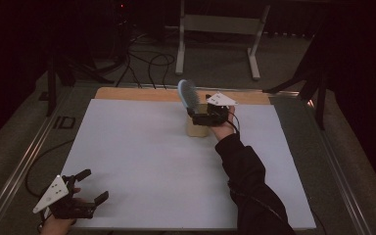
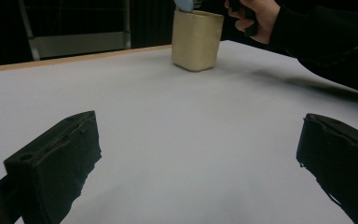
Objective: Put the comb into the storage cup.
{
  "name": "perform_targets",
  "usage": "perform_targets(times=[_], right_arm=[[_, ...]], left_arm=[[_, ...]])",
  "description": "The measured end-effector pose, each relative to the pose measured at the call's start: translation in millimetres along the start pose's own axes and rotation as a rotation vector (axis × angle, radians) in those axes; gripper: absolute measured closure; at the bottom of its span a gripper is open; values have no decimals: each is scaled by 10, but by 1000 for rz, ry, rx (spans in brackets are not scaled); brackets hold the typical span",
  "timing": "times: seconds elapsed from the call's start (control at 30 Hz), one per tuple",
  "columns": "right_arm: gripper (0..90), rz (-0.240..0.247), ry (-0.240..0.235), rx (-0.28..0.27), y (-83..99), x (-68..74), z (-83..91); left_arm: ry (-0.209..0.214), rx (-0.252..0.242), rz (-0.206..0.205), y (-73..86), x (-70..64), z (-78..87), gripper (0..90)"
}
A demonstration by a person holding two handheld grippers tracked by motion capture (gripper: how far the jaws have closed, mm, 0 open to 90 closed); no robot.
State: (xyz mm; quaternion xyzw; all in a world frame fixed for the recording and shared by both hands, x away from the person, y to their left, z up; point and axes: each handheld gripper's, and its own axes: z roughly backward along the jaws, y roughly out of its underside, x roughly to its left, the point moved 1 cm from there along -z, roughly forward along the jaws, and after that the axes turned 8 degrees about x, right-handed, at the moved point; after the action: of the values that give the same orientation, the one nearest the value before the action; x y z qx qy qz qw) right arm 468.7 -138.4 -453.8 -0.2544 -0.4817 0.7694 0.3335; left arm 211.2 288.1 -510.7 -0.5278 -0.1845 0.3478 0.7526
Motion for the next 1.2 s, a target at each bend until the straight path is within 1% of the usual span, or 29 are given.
perform_targets(times=[0.07, 0.1, 0.17, 0.3, 0.37, 0.43, 0.5, 0.6, 0.67, 0.83, 1.1, 1.13, 1.2], right_arm=[[73, -1, -6, -2, -2, -6, 5], [72, 3, 2, -1, -7, -8, 11], [73, -1, -7, 3, -11, -10, 20], [73, -20, -23, 5, -16, -27, 38], [73, -31, -40, 13, -18, -40, 42], [73, -27, -50, 15, -20, -54, 49], [73, -45, -74, 12, -21, -75, 55], [73, -57, -81, 14, -22, -98, 70], [73, -53, -82, 16, -22, -102, 73], [73, -37, -103, 39, -52, -99, 97], [73, -31, -124, 50, -85, -108, 149], [74, -29, -114, 48, -84, -105, 158], [77, -26, -112, 53, -91, -106, 169]], left_arm=[[1, -1, -2, -3, -2, 2, 0], [0, -1, -2, -3, -2, 3, 0], [0, 0, 0, -2, -2, 2, 0], [0, -2, 0, -5, -1, 3, 0], [-1, 2, -3, -3, -2, 2, 0], [1, 1, -3, -5, -2, 2, 0], [-1, 2, -2, -5, -2, 0, 0], [1, 1, -3, -7, -4, -3, 0], [1, 3, -3, -8, -1, -7, 0], [2, 5, -3, -12, -2, -12, 0], [2, 7, -4, -12, -3, -12, 0], [2, 5, -3, -13, -3, -11, 0], [2, 1, -1, -14, -2, -9, 0]])
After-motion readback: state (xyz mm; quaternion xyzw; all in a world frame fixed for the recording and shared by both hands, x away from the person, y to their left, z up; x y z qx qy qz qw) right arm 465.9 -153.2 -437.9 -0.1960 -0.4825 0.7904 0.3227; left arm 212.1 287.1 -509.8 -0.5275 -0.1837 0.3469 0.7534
